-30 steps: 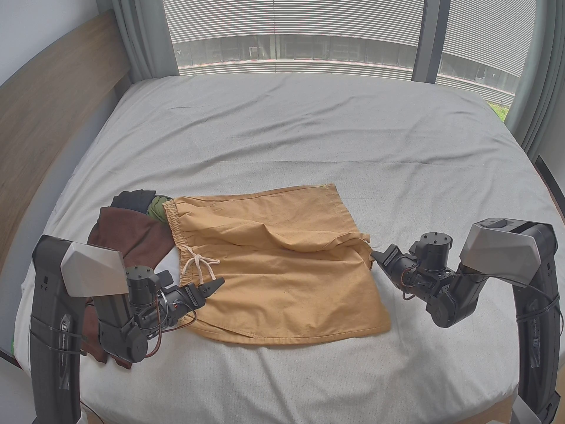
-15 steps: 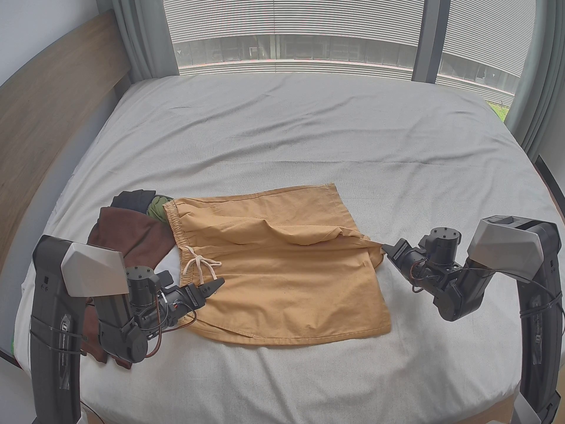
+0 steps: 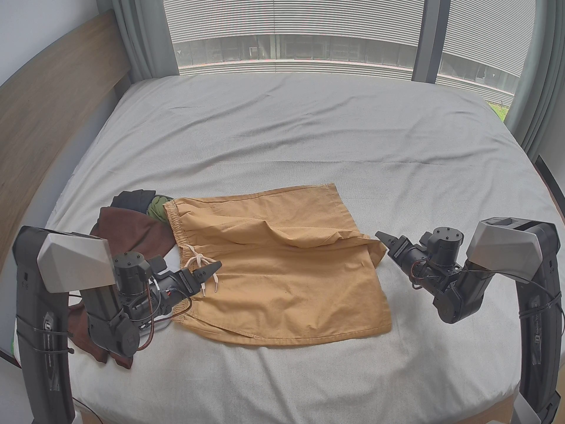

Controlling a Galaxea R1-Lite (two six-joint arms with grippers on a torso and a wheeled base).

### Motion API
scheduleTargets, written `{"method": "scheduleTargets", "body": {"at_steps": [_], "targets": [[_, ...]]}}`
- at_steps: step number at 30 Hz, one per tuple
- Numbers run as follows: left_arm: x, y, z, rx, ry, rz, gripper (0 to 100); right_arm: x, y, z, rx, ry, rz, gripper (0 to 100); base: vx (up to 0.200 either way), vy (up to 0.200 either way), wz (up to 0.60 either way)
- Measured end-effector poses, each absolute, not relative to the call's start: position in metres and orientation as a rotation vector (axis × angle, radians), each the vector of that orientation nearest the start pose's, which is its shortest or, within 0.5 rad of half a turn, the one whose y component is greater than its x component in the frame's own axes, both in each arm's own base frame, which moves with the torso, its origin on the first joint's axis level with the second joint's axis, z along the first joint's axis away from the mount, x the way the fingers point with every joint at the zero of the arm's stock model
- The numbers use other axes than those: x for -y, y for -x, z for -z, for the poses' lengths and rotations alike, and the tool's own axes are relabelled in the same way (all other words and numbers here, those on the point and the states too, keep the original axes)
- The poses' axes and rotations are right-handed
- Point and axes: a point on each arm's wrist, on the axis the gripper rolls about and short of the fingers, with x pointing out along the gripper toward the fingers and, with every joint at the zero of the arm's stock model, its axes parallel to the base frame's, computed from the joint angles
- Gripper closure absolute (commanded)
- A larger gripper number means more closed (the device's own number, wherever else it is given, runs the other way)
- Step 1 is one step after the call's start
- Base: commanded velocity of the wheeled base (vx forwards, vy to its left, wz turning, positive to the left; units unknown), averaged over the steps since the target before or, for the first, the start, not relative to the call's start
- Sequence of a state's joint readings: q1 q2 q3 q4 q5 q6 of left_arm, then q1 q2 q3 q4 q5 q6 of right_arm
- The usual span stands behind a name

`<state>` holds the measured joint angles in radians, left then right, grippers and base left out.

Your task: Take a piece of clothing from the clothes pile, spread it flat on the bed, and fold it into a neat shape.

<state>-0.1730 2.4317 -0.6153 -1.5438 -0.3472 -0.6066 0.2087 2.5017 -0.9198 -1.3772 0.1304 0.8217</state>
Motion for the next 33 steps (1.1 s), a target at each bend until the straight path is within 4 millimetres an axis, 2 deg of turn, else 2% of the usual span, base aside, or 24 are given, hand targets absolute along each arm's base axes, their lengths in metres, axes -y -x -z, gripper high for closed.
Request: {"method": "scheduleTargets", "body": {"at_steps": [4, 7, 16, 22, 33], "targets": [[0.067, -0.338, -0.004, -0.398, 0.631, 0.428, 0, -0.087, -0.402, 0.014, -0.330, -0.790, -0.235, 0, 0.000, 0.000, 0.00], [0.062, -0.324, -0.014, -0.406, 0.638, 0.418, 0, -0.085, -0.397, 0.009, -0.327, -0.771, -0.234, 0, 0.000, 0.000, 0.00], [0.033, -0.293, -0.021, -0.451, 0.620, 0.377, 0, -0.078, -0.368, -0.015, -0.306, -0.665, -0.250, 0, 0.000, 0.000, 0.00], [0.025, -0.284, -0.012, -0.495, 0.598, 0.353, 0, -0.077, -0.354, -0.019, -0.279, -0.649, -0.266, 0, 0.000, 0.000, 0.00], [0.020, -0.276, 0.023, -0.615, 0.535, 0.318, 0, -0.076, -0.352, -0.014, -0.292, -0.646, -0.259, 0, 0.000, 0.000, 0.00]]}}
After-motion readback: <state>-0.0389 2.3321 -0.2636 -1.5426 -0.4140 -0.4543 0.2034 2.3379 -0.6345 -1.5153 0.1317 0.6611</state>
